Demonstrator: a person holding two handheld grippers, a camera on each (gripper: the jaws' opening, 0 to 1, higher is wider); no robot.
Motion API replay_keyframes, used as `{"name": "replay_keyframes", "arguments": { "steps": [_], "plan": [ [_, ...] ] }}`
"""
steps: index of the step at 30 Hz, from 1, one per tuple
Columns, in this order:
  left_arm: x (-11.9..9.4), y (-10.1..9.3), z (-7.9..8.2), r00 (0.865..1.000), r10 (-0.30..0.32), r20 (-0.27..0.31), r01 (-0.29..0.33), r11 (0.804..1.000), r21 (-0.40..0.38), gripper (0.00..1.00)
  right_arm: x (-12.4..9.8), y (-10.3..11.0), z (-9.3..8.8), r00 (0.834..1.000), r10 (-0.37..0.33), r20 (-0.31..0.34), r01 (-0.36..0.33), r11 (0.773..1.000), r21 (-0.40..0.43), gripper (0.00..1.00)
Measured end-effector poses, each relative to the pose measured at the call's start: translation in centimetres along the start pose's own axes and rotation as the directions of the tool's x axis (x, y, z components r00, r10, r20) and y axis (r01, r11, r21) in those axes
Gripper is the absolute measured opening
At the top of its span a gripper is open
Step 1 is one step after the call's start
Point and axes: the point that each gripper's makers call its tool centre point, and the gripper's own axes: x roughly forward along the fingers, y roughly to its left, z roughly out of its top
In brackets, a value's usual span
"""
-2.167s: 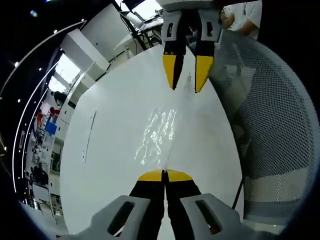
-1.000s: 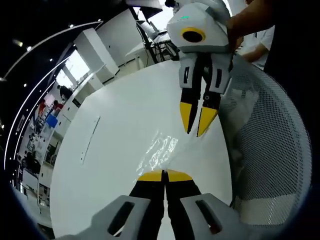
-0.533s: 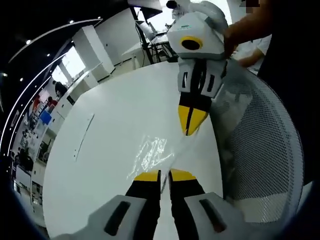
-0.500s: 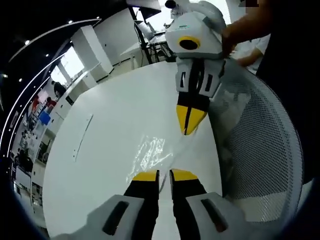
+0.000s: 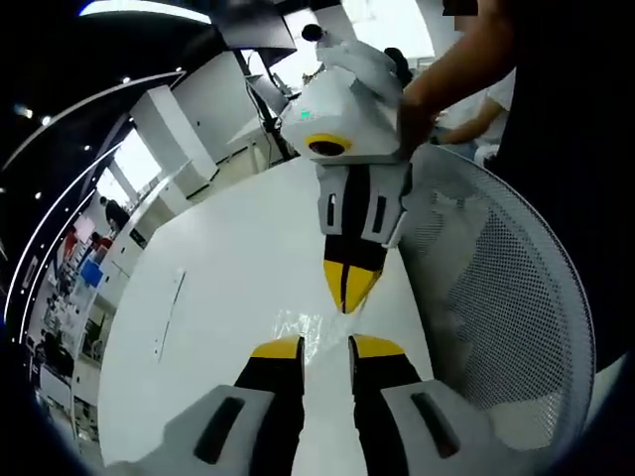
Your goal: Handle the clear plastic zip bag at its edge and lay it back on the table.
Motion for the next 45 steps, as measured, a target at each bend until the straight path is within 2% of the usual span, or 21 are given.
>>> {"name": "replay_keyframes", "arguments": {
  "steps": [6, 10, 18, 24, 39, 45],
  "plan": [
    [1.0, -1.4, 0.0, 0.999, -0.040, -0.014, 0.041, 0.998, 0.041, 0.14, -0.2, -0.1, 0.2, 1.000, -0.008, -0.003, 0.008, 1.000, -0.003, 0.00],
    [1.5, -1.9, 0.4, 0.999, -0.046, -0.011, 0.046, 0.997, 0.061, 0.12, -0.3, -0.4, 0.3, 1.000, -0.016, -0.002, 0.016, 1.000, -0.002, 0.00],
    [2.5, -1.7, 0.1, 0.999, -0.020, -0.042, 0.025, 0.993, 0.117, 0.04, -0.4, -0.4, 0.7, 1.000, -0.027, 0.007, 0.027, 1.000, 0.000, 0.00],
    [2.8, -1.9, -0.7, 0.997, -0.013, -0.075, 0.023, 0.989, 0.143, 0.00, -0.6, -0.4, 1.1, 0.999, -0.035, 0.020, 0.035, 0.999, 0.010, 0.00],
    [2.5, -2.4, -1.7, 0.995, 0.016, -0.093, -0.008, 0.996, 0.087, 0.00, -2.0, -0.7, 2.5, 0.995, -0.081, 0.065, 0.079, 0.996, 0.034, 0.00],
    [2.1, -2.5, -2.2, 0.994, 0.031, -0.101, -0.026, 0.998, 0.049, 0.00, -2.5, -1.2, 3.6, 0.991, -0.104, 0.088, 0.102, 0.994, 0.026, 0.00]
  ]
}}
